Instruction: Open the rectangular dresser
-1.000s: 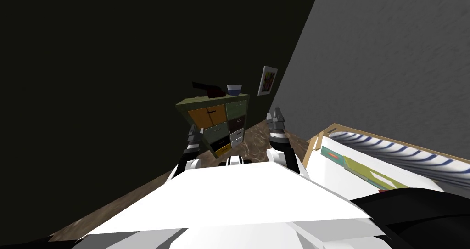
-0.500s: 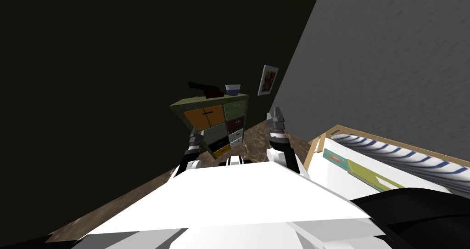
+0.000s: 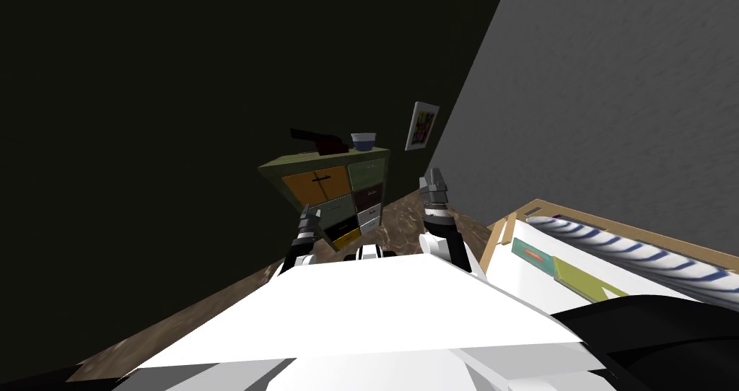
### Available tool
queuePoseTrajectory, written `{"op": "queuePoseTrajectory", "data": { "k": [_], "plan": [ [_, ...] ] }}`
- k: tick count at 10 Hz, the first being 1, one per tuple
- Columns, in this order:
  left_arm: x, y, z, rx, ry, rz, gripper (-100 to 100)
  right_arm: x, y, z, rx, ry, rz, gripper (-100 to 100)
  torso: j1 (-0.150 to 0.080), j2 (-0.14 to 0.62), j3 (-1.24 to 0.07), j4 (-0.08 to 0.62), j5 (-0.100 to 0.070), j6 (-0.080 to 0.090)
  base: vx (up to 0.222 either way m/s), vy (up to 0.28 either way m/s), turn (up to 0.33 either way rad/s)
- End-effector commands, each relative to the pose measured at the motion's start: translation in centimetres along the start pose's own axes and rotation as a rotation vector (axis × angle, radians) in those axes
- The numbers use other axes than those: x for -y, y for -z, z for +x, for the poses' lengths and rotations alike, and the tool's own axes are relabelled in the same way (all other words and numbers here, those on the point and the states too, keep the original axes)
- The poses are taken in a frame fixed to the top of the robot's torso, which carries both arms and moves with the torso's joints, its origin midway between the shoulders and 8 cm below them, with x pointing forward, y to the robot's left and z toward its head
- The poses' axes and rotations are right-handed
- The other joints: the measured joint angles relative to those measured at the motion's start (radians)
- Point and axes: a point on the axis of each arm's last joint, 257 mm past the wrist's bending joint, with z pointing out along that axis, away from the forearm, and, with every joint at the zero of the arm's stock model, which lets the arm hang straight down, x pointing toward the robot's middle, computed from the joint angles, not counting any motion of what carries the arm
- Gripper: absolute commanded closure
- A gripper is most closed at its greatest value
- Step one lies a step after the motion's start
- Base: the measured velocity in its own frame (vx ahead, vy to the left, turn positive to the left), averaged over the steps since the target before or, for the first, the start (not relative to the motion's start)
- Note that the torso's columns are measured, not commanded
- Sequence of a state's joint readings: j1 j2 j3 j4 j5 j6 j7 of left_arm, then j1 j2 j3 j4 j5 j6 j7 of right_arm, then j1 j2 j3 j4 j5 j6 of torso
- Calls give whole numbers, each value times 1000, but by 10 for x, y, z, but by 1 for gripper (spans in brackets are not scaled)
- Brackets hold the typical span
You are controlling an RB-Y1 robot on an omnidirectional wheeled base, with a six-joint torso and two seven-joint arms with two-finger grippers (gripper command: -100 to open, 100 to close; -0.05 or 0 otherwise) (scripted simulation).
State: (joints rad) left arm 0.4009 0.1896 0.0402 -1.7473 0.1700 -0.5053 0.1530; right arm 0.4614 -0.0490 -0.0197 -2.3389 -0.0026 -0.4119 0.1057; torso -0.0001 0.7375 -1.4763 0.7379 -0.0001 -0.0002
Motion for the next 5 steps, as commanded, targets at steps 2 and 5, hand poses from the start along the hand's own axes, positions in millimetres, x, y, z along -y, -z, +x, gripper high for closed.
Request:
{"op": "queuePoseTrajectory", "data": {
  "k": [2,5],
  "plan": [
    [-25,8,-12,36,23,-38,-100,0,0,0,0,0,0,0,1,2,1,0,0,0,17,-42,26],
    [-52,20,-17,91,69,-79,-100,0,0,0,0,0,0,0,-2,-1,-1,0,-1,0,48,-79,30]
  ]
}}
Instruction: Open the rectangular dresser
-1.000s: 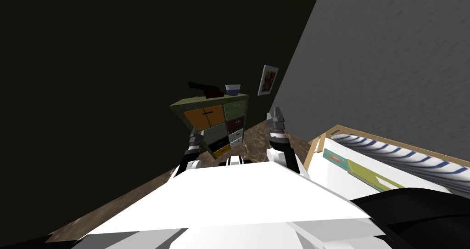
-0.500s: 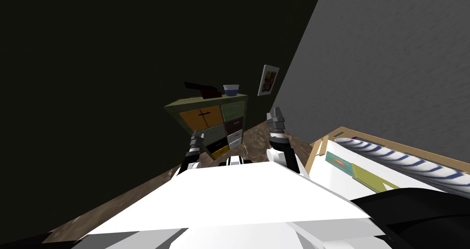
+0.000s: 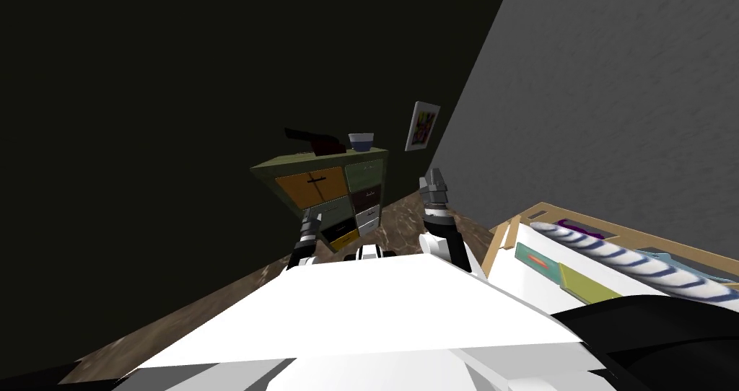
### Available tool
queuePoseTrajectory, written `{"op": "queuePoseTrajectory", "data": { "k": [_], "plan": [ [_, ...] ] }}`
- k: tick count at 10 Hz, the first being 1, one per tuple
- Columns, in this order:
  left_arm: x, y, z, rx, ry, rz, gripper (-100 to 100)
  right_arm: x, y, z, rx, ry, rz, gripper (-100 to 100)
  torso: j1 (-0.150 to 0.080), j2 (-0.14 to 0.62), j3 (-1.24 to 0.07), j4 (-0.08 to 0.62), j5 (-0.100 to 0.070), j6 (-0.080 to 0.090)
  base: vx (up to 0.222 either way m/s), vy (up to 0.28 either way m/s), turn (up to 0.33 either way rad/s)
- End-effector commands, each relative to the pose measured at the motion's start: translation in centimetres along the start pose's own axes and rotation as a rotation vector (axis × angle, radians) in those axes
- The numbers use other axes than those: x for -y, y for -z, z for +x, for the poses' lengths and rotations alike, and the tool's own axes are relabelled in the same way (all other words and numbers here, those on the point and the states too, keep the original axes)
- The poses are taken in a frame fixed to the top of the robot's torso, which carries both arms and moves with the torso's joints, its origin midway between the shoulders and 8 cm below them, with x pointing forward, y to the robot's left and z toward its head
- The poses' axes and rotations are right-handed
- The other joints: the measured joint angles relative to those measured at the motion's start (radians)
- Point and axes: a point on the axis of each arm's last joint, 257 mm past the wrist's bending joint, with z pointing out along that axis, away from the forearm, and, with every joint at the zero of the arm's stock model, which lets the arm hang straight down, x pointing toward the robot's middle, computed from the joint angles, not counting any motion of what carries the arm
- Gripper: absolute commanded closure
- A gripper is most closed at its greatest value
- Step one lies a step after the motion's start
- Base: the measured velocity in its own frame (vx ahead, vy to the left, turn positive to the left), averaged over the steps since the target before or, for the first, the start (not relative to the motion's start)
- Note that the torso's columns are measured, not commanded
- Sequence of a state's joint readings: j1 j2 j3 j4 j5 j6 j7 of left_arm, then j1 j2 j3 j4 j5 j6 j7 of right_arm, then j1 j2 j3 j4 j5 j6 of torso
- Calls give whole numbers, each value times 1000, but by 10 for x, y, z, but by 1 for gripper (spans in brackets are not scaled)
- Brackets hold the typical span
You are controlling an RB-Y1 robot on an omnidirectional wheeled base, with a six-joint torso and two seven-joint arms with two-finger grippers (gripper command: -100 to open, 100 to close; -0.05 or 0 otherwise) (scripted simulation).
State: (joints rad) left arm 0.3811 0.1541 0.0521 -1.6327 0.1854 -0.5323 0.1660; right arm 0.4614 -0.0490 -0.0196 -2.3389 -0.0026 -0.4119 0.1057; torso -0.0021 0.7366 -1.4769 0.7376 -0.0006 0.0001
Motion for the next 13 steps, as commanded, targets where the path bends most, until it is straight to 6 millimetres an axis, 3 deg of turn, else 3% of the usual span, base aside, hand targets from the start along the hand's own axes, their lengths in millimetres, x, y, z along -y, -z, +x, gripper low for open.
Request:
{"op": "queuePoseTrajectory", "data": {
  "k": [1,6,10,11,13],
  "plan": [
    [-23,10,-4,50,47,-34,-100,0,0,0,0,0,0,0,2,0,0,0,0,0,44,-65,27],
    [-53,25,8,139,158,-66,-100,0,0,0,0,0,0,0,3,2,1,1,1,0,20,-40,16],
    [-45,20,5,132,148,-62,-100,0,0,0,0,0,0,0,3,-2,-1,-1,1,0,50,7,-3],
    [-51,24,7,132,149,-64,100,0,0,0,0,0,0,0,2,1,1,0,1,0,-55,8,8],
    [-41,20,8,127,148,-53,100,0,0,0,0,0,0,0,4,1,2,-4,6,2,-64,-16,22]
  ]
}}
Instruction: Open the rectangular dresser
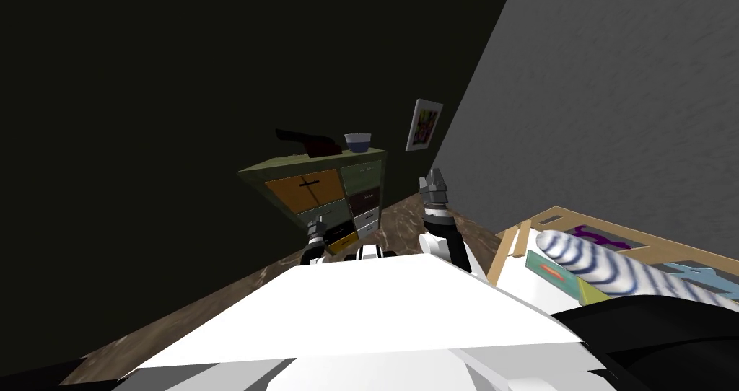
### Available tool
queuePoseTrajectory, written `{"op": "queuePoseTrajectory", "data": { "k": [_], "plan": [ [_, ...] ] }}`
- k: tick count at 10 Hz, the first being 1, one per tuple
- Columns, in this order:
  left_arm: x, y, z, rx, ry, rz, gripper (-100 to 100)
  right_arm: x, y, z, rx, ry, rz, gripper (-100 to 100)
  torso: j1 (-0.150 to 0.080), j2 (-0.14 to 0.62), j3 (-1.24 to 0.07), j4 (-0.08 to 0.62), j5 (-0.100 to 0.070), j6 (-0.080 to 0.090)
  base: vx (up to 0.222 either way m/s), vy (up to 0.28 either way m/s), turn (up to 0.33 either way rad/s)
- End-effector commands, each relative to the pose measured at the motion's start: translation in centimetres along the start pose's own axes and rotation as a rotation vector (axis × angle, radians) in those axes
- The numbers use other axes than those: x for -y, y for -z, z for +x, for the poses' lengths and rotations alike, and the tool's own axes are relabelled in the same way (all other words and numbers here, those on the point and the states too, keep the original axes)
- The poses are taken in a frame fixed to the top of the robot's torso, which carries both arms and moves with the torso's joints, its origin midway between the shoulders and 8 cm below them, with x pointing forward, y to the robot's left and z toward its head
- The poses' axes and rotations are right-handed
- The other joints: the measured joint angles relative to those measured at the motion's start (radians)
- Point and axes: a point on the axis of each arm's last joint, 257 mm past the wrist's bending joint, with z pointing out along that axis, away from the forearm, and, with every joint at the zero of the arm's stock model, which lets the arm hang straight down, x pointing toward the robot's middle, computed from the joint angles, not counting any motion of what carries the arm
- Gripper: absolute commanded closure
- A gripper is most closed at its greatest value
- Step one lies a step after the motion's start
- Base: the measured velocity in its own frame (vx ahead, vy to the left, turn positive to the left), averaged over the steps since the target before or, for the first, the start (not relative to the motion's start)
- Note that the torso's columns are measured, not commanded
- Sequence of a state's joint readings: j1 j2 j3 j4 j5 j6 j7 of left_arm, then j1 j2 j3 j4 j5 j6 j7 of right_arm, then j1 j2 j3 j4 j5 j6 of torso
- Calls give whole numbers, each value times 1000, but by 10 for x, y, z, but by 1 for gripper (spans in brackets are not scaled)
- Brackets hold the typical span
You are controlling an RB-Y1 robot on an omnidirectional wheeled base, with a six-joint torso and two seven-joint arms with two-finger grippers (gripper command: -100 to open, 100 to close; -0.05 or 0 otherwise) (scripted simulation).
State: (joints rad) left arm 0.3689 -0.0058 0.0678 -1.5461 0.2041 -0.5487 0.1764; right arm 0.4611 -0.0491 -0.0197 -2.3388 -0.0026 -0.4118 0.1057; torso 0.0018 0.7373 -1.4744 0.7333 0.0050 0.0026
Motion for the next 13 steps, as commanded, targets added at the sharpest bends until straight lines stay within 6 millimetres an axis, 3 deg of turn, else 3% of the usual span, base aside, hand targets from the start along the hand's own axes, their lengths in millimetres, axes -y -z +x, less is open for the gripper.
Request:
{"op": "queuePoseTrajectory", "data": {
  "k": [1,8,9,13],
  "plan": [
    [-1,3,1,0,0,-13,100,0,0,0,0,0,0,0,-2,0,-2,1,-2,-1,-189,-83,17],
    [-2,12,4,-3,-2,-35,100,0,0,0,0,0,0,0,-3,0,-1,2,-2,-1,-155,-76,13],
    [13,6,4,-3,-3,-20,-100,0,0,0,0,0,0,0,-5,-1,-2,1,-3,0,-101,-67,19],
    [30,0,7,-4,-2,-18,-100,0,0,0,0,0,0,0,0,-3,-4,4,-5,-3,25,8,3]
  ]
}}
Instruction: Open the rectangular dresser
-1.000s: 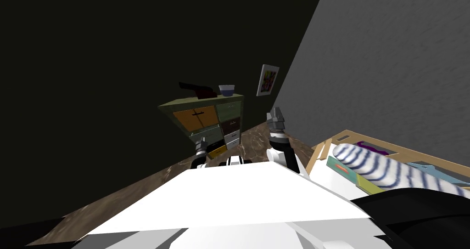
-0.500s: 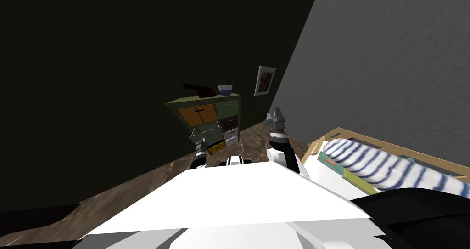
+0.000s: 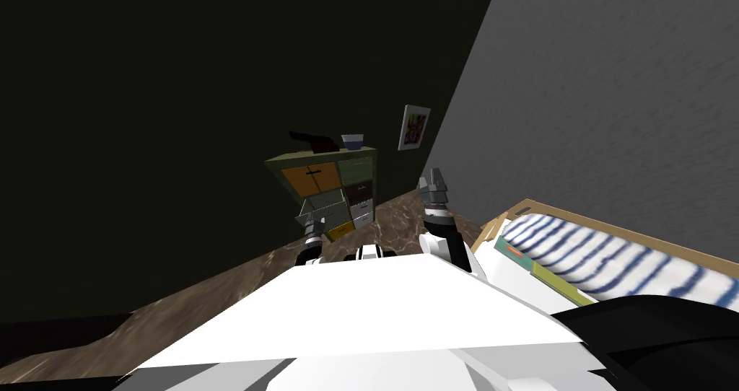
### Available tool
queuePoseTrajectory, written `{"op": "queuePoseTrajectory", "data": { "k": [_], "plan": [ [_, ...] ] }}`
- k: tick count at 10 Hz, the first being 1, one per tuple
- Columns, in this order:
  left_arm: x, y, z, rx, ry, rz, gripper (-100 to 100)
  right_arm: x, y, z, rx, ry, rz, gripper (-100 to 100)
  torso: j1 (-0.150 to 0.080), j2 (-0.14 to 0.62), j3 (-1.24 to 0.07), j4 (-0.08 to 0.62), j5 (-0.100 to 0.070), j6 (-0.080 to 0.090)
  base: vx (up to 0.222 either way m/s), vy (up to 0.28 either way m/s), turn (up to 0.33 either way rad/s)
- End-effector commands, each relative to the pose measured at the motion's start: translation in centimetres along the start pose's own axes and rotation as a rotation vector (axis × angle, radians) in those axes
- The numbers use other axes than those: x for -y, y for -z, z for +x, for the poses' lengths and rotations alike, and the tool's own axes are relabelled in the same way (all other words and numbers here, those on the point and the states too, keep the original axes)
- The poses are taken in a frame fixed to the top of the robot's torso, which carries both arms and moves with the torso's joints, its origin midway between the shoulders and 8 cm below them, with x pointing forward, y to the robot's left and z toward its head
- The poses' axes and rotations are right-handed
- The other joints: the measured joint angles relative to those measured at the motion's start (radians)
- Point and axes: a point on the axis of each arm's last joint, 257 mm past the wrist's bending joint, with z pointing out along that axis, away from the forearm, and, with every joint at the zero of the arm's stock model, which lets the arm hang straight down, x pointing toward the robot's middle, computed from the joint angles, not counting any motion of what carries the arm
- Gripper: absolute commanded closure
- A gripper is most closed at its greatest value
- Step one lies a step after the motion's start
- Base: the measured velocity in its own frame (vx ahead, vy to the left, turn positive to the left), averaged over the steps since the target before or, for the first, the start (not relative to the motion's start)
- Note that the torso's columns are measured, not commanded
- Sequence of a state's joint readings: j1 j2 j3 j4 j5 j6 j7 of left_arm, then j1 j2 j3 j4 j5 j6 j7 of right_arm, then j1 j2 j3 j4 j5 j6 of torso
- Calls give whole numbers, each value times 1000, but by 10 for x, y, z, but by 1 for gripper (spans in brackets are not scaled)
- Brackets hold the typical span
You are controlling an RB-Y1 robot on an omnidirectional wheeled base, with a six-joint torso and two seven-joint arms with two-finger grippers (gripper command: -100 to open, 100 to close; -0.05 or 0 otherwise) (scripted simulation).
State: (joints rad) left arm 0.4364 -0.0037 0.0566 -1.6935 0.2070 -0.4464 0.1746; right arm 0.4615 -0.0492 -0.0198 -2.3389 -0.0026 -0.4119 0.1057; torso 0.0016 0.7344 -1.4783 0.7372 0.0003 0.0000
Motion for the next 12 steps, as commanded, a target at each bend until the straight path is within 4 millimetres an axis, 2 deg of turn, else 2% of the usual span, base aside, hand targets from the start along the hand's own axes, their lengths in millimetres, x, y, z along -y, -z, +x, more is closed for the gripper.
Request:
{"op": "queuePoseTrajectory", "data": {
  "k": [1,5,6,7,12],
  "plan": [
    [14,-4,3,-1,1,0,-100,0,0,0,0,0,0,0,-2,4,3,1,-1,0,14,-7,7],
    [36,-8,7,-4,0,-1,-100,0,0,0,0,0,0,0,-2,5,3,2,-1,0,-7,-14,7],
    [29,-6,6,0,-1,-9,-100,0,0,0,0,0,0,0,-3,6,3,4,-2,0,0,0,0],
    [28,-6,5,0,-1,-13,0,0,0,0,0,0,0,0,-3,6,3,3,-2,0,0,0,0],
    [26,-5,4,3,-2,-18,0,0,0,0,0,0,0,0,-2,4,3,1,-1,0,0,0,0]
  ]
}}
